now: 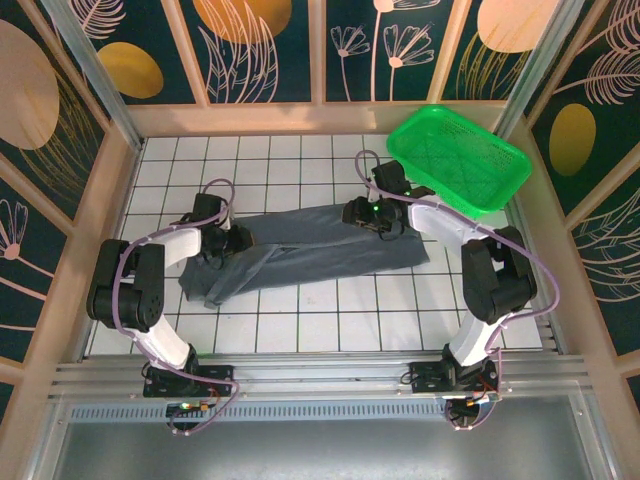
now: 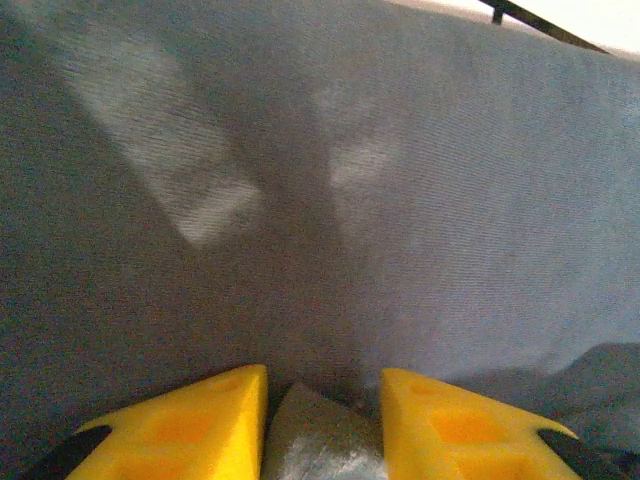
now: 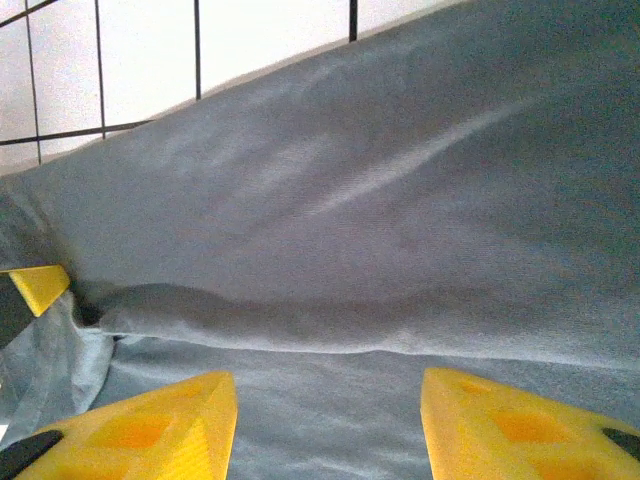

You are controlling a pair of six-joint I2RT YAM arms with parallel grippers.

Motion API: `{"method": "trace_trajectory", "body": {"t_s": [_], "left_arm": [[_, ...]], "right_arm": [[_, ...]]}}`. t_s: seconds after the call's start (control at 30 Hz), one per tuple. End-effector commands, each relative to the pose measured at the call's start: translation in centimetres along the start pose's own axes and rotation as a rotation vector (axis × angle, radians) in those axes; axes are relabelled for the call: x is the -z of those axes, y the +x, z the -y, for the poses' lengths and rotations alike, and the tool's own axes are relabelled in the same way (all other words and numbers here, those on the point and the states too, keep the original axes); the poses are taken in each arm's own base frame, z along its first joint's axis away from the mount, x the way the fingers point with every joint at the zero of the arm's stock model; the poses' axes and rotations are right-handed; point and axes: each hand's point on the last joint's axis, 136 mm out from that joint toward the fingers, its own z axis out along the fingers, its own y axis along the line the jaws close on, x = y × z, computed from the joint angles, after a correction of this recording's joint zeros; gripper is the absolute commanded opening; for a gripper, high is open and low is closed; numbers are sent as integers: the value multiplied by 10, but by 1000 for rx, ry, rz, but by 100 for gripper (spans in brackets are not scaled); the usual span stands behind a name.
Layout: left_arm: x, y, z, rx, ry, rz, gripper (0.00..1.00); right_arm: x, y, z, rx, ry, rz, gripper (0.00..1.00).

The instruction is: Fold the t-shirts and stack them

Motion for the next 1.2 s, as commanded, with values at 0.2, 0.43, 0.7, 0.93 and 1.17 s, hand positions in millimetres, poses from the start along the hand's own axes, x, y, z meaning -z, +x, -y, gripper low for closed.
{"method": "trace_trajectory", "body": {"t_s": [0.2,0.43,0.7,0.93,1.17], "left_arm": [[30,4,19,-16,12,57,0],[44,35,42,-4,83,-32,0],[48,79,74,31,187,-151,0],[33,114,90,58,214,-235,0],[27,128,95,42,196,-284,8]], "right_arm": [[7,0,-9,2,-25,20,52],[5,1,-6,-2,-16,17,51],[5,3,-1,-7,-2,12,51],[4,5,3,-17,3,6,51],[-1,11,9,-29,14,-6,51]]}}
